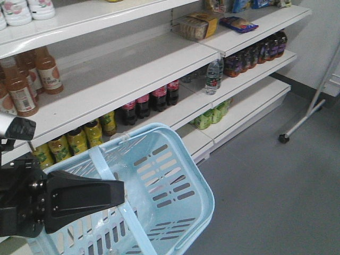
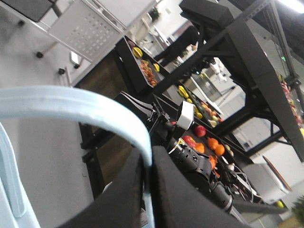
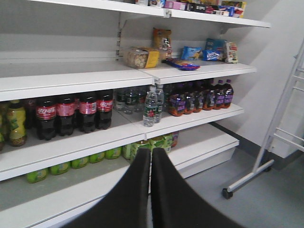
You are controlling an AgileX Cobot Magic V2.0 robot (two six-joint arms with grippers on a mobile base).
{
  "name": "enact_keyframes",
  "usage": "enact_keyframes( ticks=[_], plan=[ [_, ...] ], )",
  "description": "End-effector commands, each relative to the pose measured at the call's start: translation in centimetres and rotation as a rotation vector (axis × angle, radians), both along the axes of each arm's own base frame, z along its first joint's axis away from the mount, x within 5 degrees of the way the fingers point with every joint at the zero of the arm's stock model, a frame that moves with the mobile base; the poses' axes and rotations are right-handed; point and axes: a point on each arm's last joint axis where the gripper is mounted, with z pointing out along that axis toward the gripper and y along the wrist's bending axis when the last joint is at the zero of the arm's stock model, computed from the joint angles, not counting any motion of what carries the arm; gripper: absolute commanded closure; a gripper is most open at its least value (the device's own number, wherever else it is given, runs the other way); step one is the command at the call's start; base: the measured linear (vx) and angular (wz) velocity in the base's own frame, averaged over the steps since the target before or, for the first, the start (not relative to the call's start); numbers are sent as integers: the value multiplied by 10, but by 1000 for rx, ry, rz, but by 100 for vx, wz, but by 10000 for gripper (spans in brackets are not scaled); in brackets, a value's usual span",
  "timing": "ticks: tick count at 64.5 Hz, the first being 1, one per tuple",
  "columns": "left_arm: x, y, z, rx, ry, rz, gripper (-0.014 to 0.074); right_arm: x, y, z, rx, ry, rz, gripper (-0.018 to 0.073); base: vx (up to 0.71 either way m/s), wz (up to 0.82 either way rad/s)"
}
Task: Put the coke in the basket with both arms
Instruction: 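Turn the base while carrying the basket in the left gripper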
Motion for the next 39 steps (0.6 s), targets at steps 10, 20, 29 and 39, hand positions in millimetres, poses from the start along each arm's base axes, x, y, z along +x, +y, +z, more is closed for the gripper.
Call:
enact_keyframes(
  ticks=[10, 20, 29, 39],
  plan=[
    [-15, -2, 23, -160, -46, -155, 603, -1, 2, 3, -19, -72, 24, 564, 2, -42],
    [-15, -2, 23, -160, -46, -155, 603, -1, 2, 3, -19, -72, 24, 564, 2, -43],
    [-15, -2, 23, -160, -46, -155, 603, -1, 2, 3, -19, -72, 24, 564, 2, -43],
    [-15, -2, 23, -160, -46, -155, 603, -1, 2, 3, -19, -72, 24, 564, 2, -42]
  ],
)
